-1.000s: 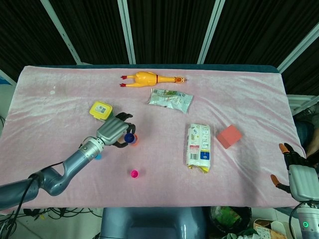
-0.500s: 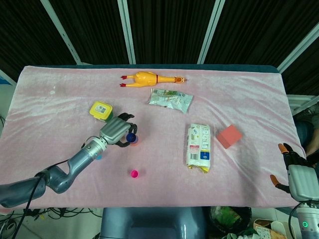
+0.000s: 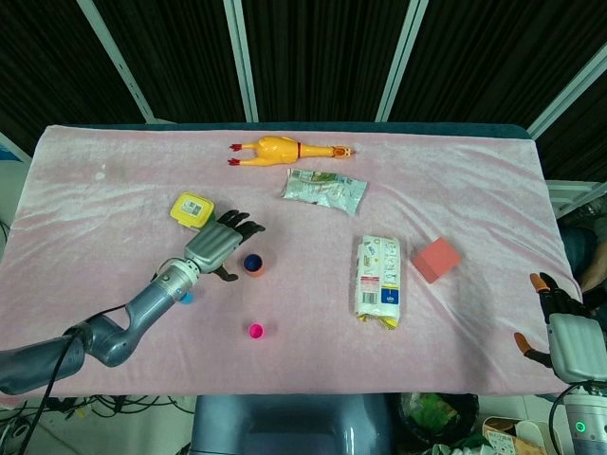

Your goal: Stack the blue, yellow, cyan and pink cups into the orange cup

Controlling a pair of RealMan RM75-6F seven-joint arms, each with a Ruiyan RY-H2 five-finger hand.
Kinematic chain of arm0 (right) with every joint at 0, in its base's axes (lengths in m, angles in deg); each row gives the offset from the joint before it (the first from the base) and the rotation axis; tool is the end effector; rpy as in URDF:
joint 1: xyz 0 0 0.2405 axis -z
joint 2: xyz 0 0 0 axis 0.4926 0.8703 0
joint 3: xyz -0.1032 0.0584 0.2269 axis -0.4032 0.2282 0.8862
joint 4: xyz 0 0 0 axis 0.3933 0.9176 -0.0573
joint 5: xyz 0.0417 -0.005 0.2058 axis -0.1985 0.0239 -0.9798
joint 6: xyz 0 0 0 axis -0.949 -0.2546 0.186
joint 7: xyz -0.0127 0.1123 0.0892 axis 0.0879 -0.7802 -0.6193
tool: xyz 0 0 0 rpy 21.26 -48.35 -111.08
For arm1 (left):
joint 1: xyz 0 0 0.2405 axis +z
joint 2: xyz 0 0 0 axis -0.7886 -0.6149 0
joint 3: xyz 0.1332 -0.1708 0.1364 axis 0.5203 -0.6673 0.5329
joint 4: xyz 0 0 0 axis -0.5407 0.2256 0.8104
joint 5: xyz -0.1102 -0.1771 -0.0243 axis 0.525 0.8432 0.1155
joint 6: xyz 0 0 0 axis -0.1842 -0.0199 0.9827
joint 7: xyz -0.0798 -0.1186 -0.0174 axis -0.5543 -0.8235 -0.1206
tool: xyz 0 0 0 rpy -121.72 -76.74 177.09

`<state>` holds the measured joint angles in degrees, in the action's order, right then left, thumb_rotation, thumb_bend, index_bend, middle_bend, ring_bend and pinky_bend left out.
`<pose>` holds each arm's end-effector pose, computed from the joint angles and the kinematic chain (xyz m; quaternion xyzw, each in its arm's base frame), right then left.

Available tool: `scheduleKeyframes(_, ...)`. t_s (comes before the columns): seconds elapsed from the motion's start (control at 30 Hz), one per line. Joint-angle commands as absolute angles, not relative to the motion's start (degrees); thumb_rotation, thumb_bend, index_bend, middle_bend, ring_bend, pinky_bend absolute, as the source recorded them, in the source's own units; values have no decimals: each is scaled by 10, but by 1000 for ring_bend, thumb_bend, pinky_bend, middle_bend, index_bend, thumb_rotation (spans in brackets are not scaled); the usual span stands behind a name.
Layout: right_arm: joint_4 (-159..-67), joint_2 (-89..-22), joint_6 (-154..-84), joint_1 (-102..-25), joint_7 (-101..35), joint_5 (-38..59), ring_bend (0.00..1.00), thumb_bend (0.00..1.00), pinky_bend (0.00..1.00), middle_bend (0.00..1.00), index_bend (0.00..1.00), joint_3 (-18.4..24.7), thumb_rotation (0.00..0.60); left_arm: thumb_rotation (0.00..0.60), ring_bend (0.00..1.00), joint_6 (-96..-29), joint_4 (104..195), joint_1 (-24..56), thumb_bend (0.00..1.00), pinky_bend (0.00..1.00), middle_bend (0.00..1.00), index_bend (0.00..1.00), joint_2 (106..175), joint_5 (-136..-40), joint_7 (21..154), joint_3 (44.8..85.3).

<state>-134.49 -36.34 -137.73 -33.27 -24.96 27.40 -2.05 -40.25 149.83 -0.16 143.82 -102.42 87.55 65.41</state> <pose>-0.3163 -0.1812 0.1592 0.5695 -0.4076 0.3458 0.6244 -0.1336 0.3901 -0.0130 -0.8093 -0.3355 -0.3424 0.3394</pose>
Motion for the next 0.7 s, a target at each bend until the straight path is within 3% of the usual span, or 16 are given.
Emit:
scheduleKeyframes(0.03,-1345,-363,-1377,-333,-249,274,165,191,227,56,57,-21,600,600,0,-433,1530,13,11,49,215,174,1410,-1031,868,647)
scheduleKeyframes(0.33,-1349,-364,-1378,-332,-245,272,165,193,226,56,57,-21,600,600,40,-499,1629,75,13,115,292,240,1305,-1072,884,692)
scheduleKeyframes(0.7,-1353,-365,-1378,-331,-240,268,165,193,226,56,57,-21,600,600,40,-475,1537,77,67,115,322,264,1359,-1081,818,704)
